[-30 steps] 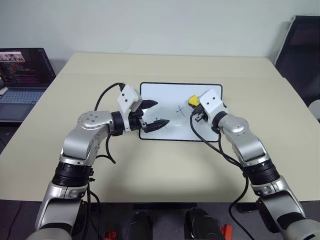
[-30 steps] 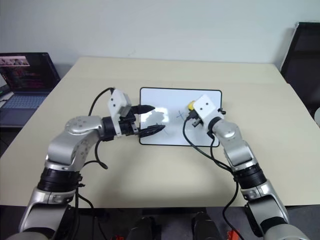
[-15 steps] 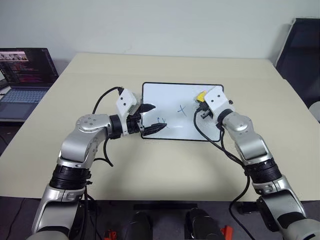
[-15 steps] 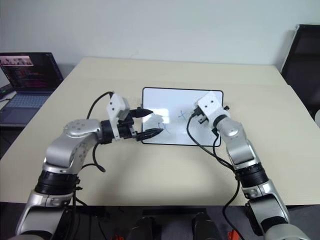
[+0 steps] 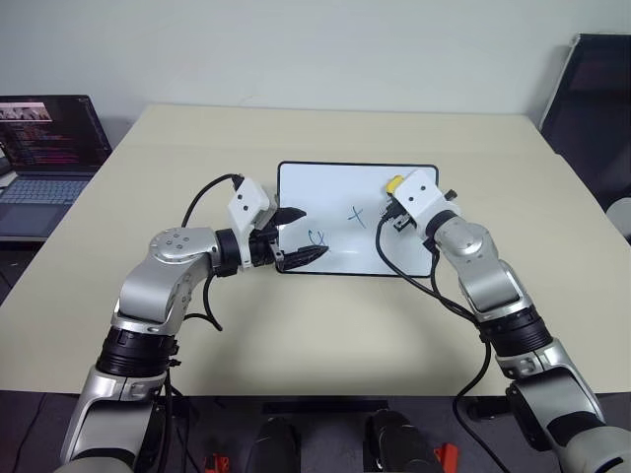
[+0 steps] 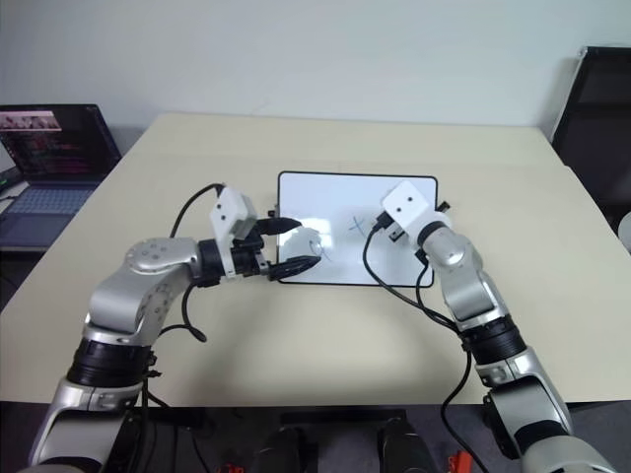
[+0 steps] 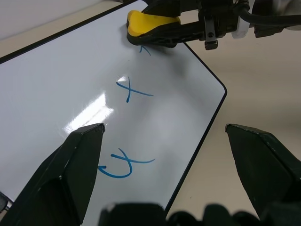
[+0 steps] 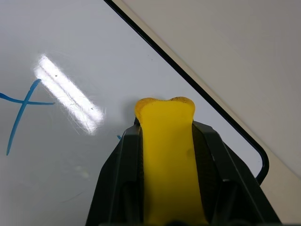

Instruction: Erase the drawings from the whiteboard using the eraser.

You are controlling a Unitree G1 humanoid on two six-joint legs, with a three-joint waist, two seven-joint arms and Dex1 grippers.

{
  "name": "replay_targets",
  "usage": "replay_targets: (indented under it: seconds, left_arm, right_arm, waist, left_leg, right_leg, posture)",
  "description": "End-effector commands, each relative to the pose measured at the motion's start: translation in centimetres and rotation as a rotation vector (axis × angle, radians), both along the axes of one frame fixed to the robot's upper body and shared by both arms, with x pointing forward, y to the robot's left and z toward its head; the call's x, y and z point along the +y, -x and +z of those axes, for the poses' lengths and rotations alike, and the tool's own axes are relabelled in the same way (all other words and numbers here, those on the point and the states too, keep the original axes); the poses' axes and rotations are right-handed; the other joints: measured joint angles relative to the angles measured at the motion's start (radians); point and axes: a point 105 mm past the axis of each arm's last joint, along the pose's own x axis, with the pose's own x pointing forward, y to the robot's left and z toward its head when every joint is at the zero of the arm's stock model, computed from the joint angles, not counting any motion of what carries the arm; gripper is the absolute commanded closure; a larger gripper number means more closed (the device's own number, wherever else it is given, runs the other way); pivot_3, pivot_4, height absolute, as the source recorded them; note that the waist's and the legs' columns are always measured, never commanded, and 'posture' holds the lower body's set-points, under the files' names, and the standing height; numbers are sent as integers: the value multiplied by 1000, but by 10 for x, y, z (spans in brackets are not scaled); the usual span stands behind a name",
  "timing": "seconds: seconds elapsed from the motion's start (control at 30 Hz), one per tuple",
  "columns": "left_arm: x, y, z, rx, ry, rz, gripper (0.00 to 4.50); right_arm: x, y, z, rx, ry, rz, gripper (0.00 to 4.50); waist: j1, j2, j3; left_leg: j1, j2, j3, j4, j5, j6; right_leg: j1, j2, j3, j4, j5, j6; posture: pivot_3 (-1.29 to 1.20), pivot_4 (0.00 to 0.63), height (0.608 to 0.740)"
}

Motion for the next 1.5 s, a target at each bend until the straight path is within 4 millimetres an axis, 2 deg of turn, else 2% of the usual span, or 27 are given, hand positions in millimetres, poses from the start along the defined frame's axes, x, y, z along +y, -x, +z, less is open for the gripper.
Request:
replay_targets:
  seconds: [0.03, 0.17, 0.27, 0.47, 0.6, 0.77, 0.9, 1.07, 1.13, 1.23, 1.33, 1.43, 1.5]
  left_arm:
    - [-2, 4, 16, -64, 11, -15, 0]
    - [-2, 4, 16, -66, 12, -17, 0]
    - [-3, 4, 16, -65, 13, -22, 0]
    - [-5, 5, 15, -61, 15, -28, 0]
    - [-6, 7, 13, -55, 18, -32, 0]
    - [-6, 8, 12, -53, 23, -29, 0]
    - [-5, 7, 12, -56, 22, -23, 0]
    - [-5, 6, 13, -58, 23, -23, 0]
    - [-6, 6, 13, -57, 24, -25, 0]
    - [-7, 6, 12, -56, 26, -32, 0]
    - [-8, 7, 12, -55, 27, -36, 0]
    - [-9, 7, 12, -54, 28, -38, 0]
    - [-9, 8, 11, -52, 29, -37, 0]
  right_arm:
    - [-8, 6, -28, 153, 18, 12, 3410]
    - [1, 23, -50, 302, 17, 101, 3410]
    - [0, 24, -49, 309, 15, 98, 3410]
    - [-17, -2, -2, 28, 28, -51, 3410]
    - [-15, -6, 5, -9, 12, -50, 3410]
    - [-10, -3, -9, 65, 8, -7, 3411]
    - [-12, 13, -34, 202, 60, 51, 3411]
    - [-8, 28, -39, 233, 166, 136, 3412]
    - [-6, 25, -32, 190, 183, 131, 3412]
    - [-6, 10, -6, 50, 156, 60, 3412]
    - [-3, 3, 11, -30, 128, 32, 3412]
    - [-1, -2, 17, -62, 120, 19, 3412]
    - [-3, -3, 12, -36, 128, 17, 3412]
  waist:
    - [0, 0, 0]
    - [0, -1, 0]
    - [-3, -1, 0]
    - [-9, -1, 0]
    - [-9, -1, 0]
    - [-13, -1, 0]
    - [-16, -1, 0]
    - [-16, -1, 0]
    - [-19, -1, 0]
    - [-23, -1, 0]
    - [-22, -1, 0]
    - [-19, -1, 1]
    - [-18, -1, 1]
  left_leg:
    - [0, 0, 0, 0, 0, 0]
    - [1, 0, 0, 0, 0, 0]
    - [1, 0, 0, 1, 0, 0]
    - [1, 0, 0, 3, 0, 0]
    - [0, 0, 0, 3, 0, 0]
    - [0, 0, 0, -2, 0, 0]
    - [0, 0, 0, -3, 0, 0]
    - [1, 0, 0, -2, 0, 0]
    - [1, 0, 0, -2, 0, 0]
    - [1, 0, 0, -2, 0, 0]
    - [1, 0, 0, -2, 0, 0]
    - [0, 0, 0, -3, 0, 0]
    - [-1, 0, 0, -5, 0, 0]
  right_leg:
    - [0, 0, 0, 0, 0, 0]
    - [0, 0, 0, 0, 0, 0]
    - [0, 0, 0, 1, 0, 0]
    - [0, 0, 1, 0, 0, 0]
    - [0, 0, 1, 0, 0, 0]
    - [-1, 0, 0, -1, 0, 0]
    - [-1, 0, 0, -1, 0, 0]
    - [0, 0, 1, -1, 0, 0]
    - [0, 0, 1, -1, 0, 0]
    - [0, 0, 1, -1, 0, 0]
    - [-1, 0, 1, -1, 0, -1]
    - [-1, 0, 1, -1, 0, -1]
    - [-2, 0, 1, -4, 0, 0]
  posture:
    - [0, 150, 740]
    - [0, 150, 740]
    - [0, 150, 740]
    - [0, 150, 740]
    - [0, 150, 740]
    - [0, 150, 740]
    - [0, 150, 740]
    - [0, 150, 740]
    - [0, 150, 740]
    - [0, 150, 740]
    - [0, 150, 740]
    - [0, 150, 740]
    - [0, 150, 740]
